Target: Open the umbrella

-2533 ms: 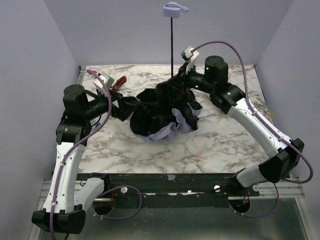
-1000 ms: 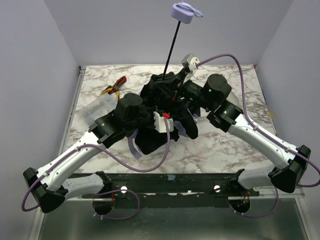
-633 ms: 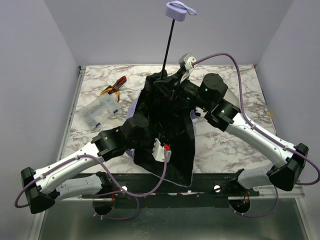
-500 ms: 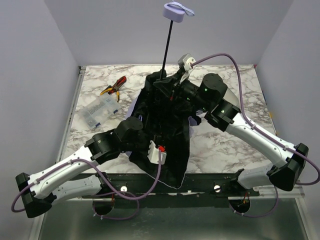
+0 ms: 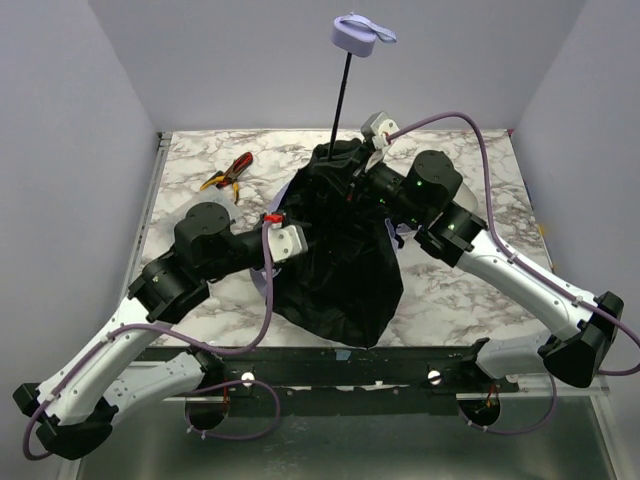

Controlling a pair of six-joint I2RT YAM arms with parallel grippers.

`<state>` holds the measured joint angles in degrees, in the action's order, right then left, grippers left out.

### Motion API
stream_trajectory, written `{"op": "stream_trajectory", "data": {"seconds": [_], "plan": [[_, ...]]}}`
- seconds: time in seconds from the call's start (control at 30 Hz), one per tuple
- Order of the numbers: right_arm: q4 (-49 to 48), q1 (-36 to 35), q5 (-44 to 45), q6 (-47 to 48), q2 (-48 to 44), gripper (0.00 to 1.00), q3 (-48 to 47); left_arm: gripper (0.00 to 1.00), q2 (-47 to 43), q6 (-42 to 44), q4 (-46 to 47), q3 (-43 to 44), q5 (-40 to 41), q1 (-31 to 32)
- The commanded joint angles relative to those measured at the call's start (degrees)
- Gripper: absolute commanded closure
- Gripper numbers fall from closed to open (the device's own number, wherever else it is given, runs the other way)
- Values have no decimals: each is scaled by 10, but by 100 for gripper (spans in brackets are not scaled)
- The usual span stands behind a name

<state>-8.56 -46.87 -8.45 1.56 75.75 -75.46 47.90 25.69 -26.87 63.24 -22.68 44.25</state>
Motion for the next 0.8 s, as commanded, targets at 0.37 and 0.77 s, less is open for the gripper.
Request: {"op": "stream_trajectory", "data": {"seconds": [0.37,0.77], "plan": [[10,0,-71,-14,-32,100,-31,71,46,49,93,-44,144,-64],[45,13,-105,-25,-52,100,-46,68,40,-42,-13,-64,134,-202]]}}
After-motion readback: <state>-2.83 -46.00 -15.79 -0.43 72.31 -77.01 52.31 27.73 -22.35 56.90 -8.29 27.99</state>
